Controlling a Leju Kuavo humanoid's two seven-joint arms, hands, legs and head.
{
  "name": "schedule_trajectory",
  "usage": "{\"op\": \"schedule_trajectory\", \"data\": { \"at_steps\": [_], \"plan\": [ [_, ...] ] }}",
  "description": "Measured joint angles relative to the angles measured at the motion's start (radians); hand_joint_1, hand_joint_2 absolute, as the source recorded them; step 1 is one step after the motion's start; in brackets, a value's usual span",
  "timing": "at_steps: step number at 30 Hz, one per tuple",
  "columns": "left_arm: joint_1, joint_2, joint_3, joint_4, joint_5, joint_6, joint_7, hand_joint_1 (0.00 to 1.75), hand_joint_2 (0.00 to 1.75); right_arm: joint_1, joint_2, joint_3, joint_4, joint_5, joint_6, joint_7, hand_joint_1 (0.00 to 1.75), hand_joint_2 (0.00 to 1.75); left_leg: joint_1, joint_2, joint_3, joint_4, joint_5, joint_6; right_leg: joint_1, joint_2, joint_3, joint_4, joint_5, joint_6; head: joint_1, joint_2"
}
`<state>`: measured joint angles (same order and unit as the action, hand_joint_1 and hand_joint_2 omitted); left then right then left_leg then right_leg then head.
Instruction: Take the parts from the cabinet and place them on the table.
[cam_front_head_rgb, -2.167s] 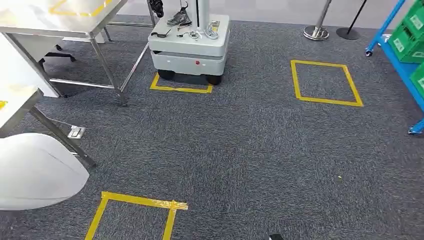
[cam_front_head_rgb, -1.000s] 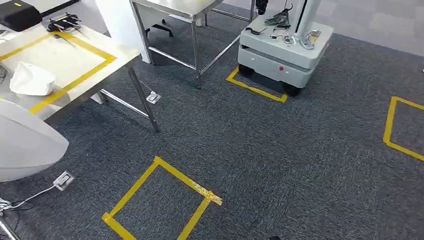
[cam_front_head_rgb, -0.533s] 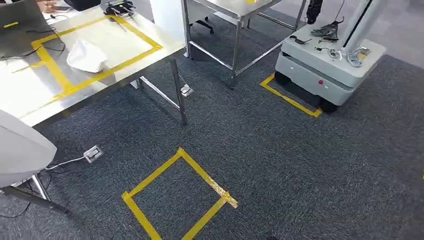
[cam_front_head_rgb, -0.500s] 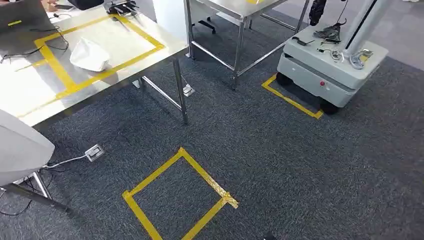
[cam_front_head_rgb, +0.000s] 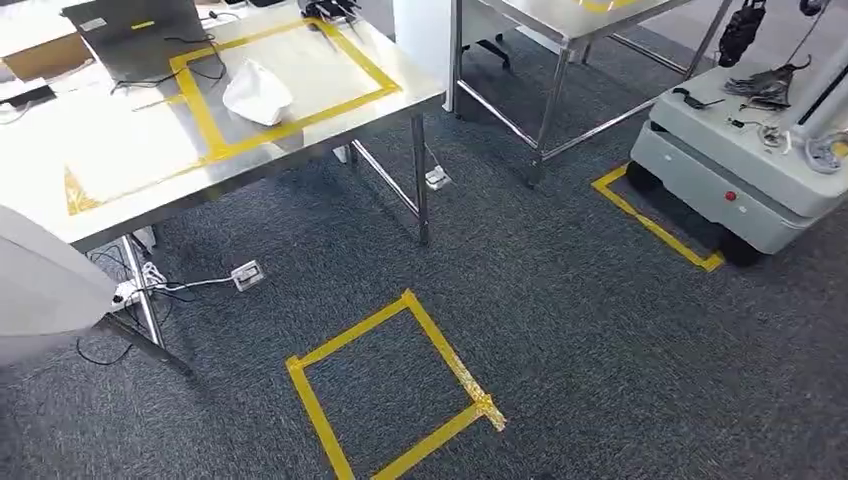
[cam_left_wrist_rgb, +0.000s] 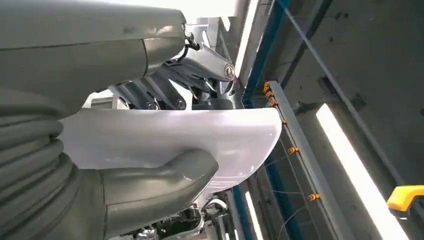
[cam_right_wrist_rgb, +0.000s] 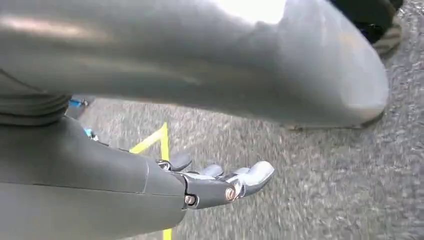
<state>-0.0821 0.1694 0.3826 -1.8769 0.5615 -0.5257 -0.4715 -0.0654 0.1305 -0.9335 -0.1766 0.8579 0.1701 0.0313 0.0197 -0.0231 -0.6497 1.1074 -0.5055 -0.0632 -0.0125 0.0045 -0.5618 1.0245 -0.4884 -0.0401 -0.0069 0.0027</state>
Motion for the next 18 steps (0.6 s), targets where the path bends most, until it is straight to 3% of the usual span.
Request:
{"op": "schedule_trajectory", "data": {
  "at_steps": [2,3,4,5,6,7,8,9,12,13,14,15,16,17,18],
  "plan": [
    [-0.004,-0.001,-0.005,0.004,0.000,0.000,0.000,1.75,1.75,0.002,0.000,0.000,0.000,-0.002,0.000,0.005,0.00,0.00,0.001,0.017,-0.072,0.164,-0.077,-0.005,0.004,-0.030,-0.002,0.001,-0.002,-0.004,0.000,0.000],
    [-0.004,-0.001,-0.005,0.007,0.000,0.000,0.000,1.75,1.75,0.002,0.000,0.000,0.000,-0.002,0.000,0.008,0.00,0.00,0.001,0.018,-0.092,0.213,-0.090,-0.007,0.005,-0.043,-0.002,0.002,-0.003,-0.006,0.000,0.000],
    [-0.004,-0.002,-0.005,0.010,-0.002,0.000,0.001,1.75,1.75,0.003,0.000,0.000,0.000,-0.002,0.000,0.008,0.00,0.00,0.001,0.018,-0.091,0.218,-0.079,-0.007,0.006,-0.057,-0.002,0.003,-0.004,-0.006,0.000,0.000],
    [-0.005,-0.003,-0.006,0.012,-0.002,0.000,0.001,1.75,1.75,0.002,0.001,0.000,0.000,-0.002,0.000,0.008,0.00,0.00,0.001,0.020,-0.069,0.180,-0.050,-0.006,0.006,-0.070,-0.002,0.005,-0.006,-0.005,0.000,0.000],
    [-0.007,-0.002,-0.007,0.013,-0.002,0.000,0.001,1.75,1.75,0.001,0.002,0.000,0.000,-0.003,0.000,0.008,0.00,0.00,0.001,0.026,-0.024,0.102,-0.009,-0.004,0.006,-0.083,-0.001,0.007,-0.009,-0.004,0.000,0.000],
    [-0.010,-0.002,-0.008,0.013,-0.002,-0.001,0.001,1.75,1.75,-0.001,0.002,0.000,0.000,-0.004,0.000,0.008,0.00,0.00,0.000,0.047,0.030,0.006,0.031,-0.001,0.006,-0.096,0.001,0.010,-0.012,-0.002,0.000,0.000],
    [-0.016,-0.002,-0.009,0.014,-0.003,-0.003,0.001,1.75,1.75,-0.001,0.002,0.000,0.000,-0.006,0.000,0.008,0.00,0.00,-0.006,0.100,0.063,-0.067,0.030,0.006,0.009,-0.108,0.004,0.012,-0.016,0.003,0.000,0.000],
    [-0.022,-0.002,-0.011,0.016,-0.003,-0.003,0.002,1.75,1.75,-0.002,0.002,0.000,0.000,-0.007,0.000,0.008,0.00,0.00,-0.015,0.113,0.072,-0.072,0.029,0.021,0.017,-0.116,0.004,0.014,-0.020,0.009,0.000,0.000],
    [-0.031,-0.002,-0.014,0.021,-0.007,-0.007,0.002,1.75,1.75,-0.003,0.003,0.000,0.000,-0.012,-0.008,0.008,0.00,0.00,-0.018,0.073,0.062,-0.071,0.035,0.038,0.014,-0.144,0.011,0.007,-0.016,0.024,0.001,0.000],
    [-0.033,0.000,-0.016,0.023,-0.008,-0.007,0.005,1.75,1.75,-0.005,0.003,0.000,0.000,-0.015,-0.011,0.006,0.00,0.00,-0.010,0.062,0.066,-0.081,0.041,0.046,0.018,-0.148,0.013,0.010,-0.022,0.032,0.001,0.000],
    [-0.036,0.000,-0.020,0.023,-0.008,-0.007,0.007,1.75,1.75,-0.007,0.003,-0.002,0.000,-0.021,-0.013,0.005,0.00,0.00,-0.005,0.059,0.066,-0.084,0.045,0.051,0.010,-0.093,0.010,0.026,-0.035,0.040,0.001,0.000],
    [-0.044,0.000,-0.021,0.024,-0.009,-0.007,0.010,1.75,1.75,-0.006,0.003,-0.004,0.000,-0.027,-0.015,0.002,0.00,0.00,-0.004,0.054,0.064,-0.084,0.047,0.055,0.007,-0.040,-0.013,0.072,-0.066,0.044,0.002,0.000],
    [-0.044,-0.001,-0.024,0.025,-0.008,-0.007,0.009,1.75,1.75,-0.006,0.003,-0.006,0.000,-0.032,-0.016,0.001,0.00,0.00,-0.003,0.051,0.062,-0.084,0.047,0.060,0.006,-0.018,-0.049,0.143,-0.104,0.045,0.003,0.000],
    [-0.040,-0.002,-0.026,0.025,-0.009,-0.008,0.009,1.75,1.75,-0.004,0.003,-0.010,0.000,-0.034,-0.018,0.004,0.00,0.00,-0.004,0.046,0.060,-0.083,0.048,0.062,0.005,-0.010,-0.090,0.224,-0.138,0.047,0.002,0.000],
    [-0.037,-0.003,-0.028,0.026,-0.008,-0.009,0.009,1.75,1.75,-0.001,0.003,-0.011,0.000,-0.036,-0.020,0.007,0.00,0.00,-0.004,0.040,0.058,-0.082,0.048,0.062,0.005,-0.009,-0.122,0.283,-0.156,0.048,0.003,0.000]
  ]
}}
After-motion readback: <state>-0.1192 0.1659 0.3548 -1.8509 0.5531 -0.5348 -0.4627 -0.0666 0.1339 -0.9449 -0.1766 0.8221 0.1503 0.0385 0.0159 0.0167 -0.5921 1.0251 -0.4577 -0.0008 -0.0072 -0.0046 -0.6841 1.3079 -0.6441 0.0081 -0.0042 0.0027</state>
